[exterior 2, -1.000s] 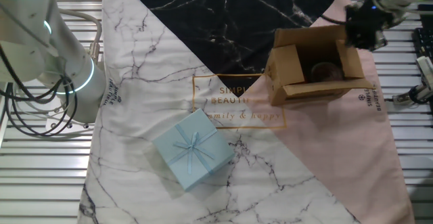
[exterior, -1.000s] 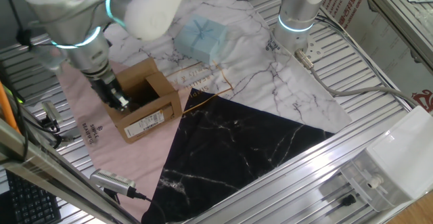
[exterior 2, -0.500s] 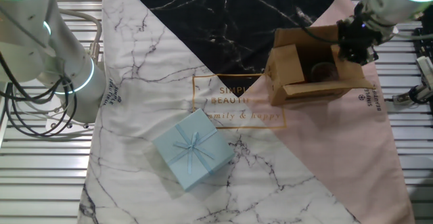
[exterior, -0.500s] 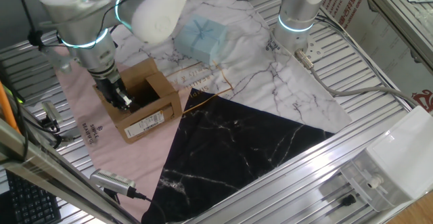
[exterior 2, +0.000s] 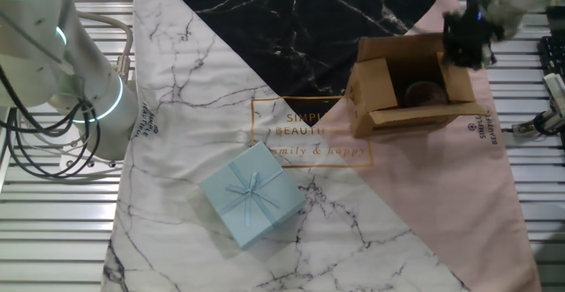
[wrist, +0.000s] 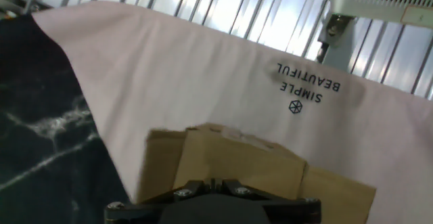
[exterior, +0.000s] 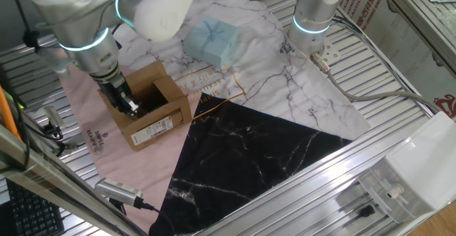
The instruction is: Cover the box
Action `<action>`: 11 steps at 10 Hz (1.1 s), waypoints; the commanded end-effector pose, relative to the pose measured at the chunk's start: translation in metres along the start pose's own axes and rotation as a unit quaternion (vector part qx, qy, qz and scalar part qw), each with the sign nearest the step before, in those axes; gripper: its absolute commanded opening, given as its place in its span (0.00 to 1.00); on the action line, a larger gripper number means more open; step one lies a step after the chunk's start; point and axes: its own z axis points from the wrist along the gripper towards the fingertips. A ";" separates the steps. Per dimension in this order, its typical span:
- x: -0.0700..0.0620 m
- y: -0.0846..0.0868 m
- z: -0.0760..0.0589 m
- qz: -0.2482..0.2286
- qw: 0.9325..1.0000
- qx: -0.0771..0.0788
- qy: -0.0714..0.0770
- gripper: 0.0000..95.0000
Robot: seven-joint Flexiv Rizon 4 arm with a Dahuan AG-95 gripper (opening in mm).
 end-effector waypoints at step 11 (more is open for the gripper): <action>0.028 0.052 -0.025 0.066 0.998 0.011 -0.004 0.00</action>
